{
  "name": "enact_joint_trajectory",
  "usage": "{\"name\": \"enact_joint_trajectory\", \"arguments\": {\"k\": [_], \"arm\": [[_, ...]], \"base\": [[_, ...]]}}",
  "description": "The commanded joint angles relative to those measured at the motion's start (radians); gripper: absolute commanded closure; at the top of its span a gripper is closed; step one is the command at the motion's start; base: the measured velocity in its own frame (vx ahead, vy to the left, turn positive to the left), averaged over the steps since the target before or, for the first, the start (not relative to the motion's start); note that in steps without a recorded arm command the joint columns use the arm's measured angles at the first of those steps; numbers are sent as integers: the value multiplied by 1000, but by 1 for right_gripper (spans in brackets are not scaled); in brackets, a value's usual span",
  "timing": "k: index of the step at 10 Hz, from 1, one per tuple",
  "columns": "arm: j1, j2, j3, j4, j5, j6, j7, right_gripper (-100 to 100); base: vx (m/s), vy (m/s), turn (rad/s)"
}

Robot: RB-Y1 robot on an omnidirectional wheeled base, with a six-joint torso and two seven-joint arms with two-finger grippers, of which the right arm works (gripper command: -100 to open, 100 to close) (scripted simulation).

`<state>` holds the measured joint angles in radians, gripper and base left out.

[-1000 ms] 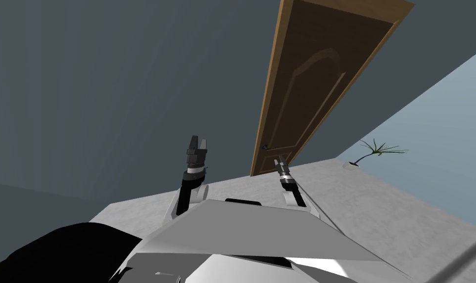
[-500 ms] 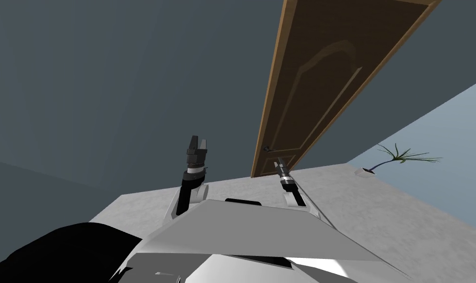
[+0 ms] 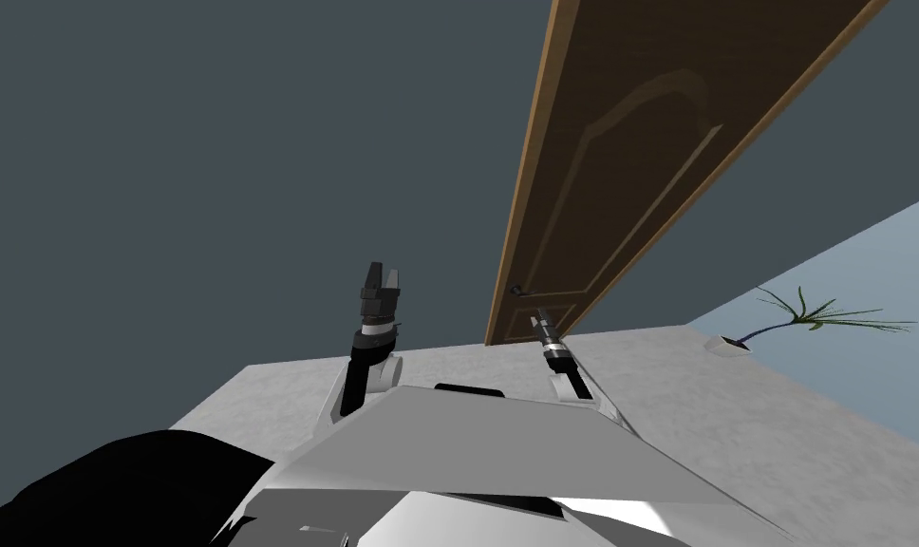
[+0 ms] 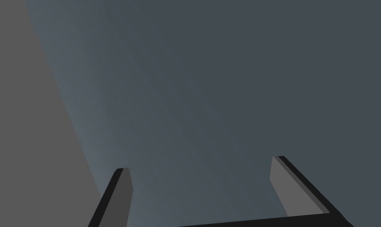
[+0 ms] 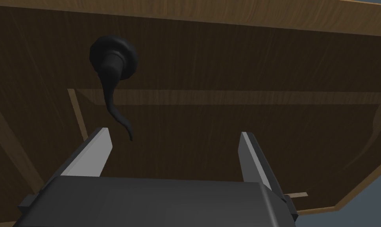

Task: Pull the door open

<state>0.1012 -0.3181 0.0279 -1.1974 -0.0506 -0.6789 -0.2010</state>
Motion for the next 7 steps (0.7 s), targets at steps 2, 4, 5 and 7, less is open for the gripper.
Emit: {"name": "enact_joint_trajectory", "arguments": {"k": [2, 4, 5, 7], "arm": [[-28, -20, 7, 75, -2, -14, -14, -100], [-40, -30, 10, 123, -2, -20, -20, -100], [-40, -30, 10, 131, -2, -20, -20, -100], [-52, -39, 12, 166, -3, -25, -26, -100]], "base": [[33, -75, 132], [30, -65, 91], [27, -43, 51], [23, -46, 66]]}}
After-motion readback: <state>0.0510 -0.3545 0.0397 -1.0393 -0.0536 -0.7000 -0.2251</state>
